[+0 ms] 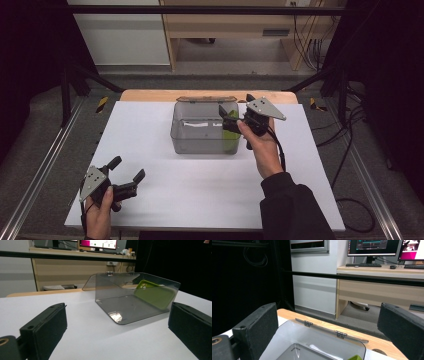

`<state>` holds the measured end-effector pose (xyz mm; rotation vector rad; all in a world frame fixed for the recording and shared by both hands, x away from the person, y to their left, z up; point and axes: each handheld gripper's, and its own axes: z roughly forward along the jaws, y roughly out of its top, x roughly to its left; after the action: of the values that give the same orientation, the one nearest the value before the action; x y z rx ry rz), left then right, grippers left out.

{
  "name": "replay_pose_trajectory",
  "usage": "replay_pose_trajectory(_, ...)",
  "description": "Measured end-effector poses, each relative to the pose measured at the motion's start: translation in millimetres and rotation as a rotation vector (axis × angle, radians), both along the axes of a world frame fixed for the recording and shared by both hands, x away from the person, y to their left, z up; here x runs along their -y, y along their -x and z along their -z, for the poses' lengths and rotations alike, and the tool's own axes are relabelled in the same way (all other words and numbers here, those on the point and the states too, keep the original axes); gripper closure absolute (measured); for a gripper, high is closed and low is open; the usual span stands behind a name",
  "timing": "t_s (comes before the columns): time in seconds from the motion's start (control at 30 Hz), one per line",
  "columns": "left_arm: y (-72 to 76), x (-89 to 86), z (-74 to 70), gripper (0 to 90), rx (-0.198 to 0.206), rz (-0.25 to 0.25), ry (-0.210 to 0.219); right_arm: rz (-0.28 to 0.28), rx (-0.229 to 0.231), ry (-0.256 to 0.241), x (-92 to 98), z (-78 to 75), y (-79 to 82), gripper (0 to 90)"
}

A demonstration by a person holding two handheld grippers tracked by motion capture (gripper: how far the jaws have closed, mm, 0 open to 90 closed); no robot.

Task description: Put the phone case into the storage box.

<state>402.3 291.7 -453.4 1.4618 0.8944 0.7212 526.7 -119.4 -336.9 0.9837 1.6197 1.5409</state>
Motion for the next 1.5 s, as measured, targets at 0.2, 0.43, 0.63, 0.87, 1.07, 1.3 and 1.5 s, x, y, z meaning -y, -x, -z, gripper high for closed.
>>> replay_pose_trajectory(0.2,0.0,-0.5,-0.3,1.5,0.004,-0.001,0.003,0.005,-0.003,-0.010,3.8,-3.7,4.8,2.9)
replay_pose_trajectory(0.43,-0.9,2.5,1.0,1.5,0.005,0.011,-0.008,-0.006,0.004,0.014,9.3,-6.4,9.3,3.1)
replay_pose_trajectory(0.63,0.5,0.1,-0.2,1.5,0.009,0.002,-0.005,-0.012,0.018,0.037,18.2,-9.7,15.9,3.0)
replay_pose_trajectory(0.87,0.4,-0.6,-0.2,1.5,0.006,0.007,0.007,-0.004,0.015,0.041,33.0,-9.1,18.8,3.0)
replay_pose_trajectory(1.07,0.2,-1.3,-0.3,1.5,0.003,0.001,0.015,0.001,0.001,0.050,43.4,-2.7,20.6,3.0)
replay_pose_trajectory(1.3,0.1,-3.8,-0.5,1.4,0.003,-0.004,0.012,0.006,0.005,0.047,54.4,-5.0,26.2,3.0)
replay_pose_trajectory(1.5,-0.3,-7.7,-0.7,1.3,0.003,-0.011,0.017,0.015,0.007,0.040,65.0,-7.6,31.0,2.9)
